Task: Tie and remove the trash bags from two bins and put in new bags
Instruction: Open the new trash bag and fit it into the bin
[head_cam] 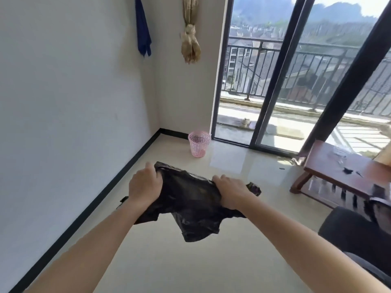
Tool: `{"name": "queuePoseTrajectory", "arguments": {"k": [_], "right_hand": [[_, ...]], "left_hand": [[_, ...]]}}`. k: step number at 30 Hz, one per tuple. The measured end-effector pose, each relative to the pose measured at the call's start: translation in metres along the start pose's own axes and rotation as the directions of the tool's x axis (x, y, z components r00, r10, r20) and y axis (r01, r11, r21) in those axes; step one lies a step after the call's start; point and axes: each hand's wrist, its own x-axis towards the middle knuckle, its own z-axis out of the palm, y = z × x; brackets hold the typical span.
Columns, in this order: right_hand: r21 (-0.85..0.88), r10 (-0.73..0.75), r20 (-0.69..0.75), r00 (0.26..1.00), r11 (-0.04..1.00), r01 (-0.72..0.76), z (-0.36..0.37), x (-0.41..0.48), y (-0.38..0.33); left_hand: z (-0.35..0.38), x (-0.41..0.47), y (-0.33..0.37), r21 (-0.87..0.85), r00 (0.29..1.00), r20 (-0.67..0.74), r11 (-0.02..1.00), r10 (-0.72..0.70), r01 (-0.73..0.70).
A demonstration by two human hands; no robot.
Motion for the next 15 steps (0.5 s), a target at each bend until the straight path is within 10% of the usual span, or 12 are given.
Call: {"name": "queuePoseTrajectory", "arguments": {"k": [6,9,15], "right_hand": [[0.136,0.319,-0.032,0.947,0.94,-0.312,-0.05,0.154,0.062],[0.535,0.415,-0.017,0.91,0.773,-0.342,-0.056,0.239,0.094],[0.718,0.357,0.078,0.931,0.628,-0.301,-0.054,0.414,0.178]], "left_hand": [[0.041,0.185,0.04,-0.185,0.993,0.112,0.982,-0.023,0.044],[0.094,0.267,0.062,-0.386,0.954,0.298,0.919,0.034,0.087],[0.213,0.429,0.094,-0.211,0.798,0.582,0.977,0.158,-0.04]]}}
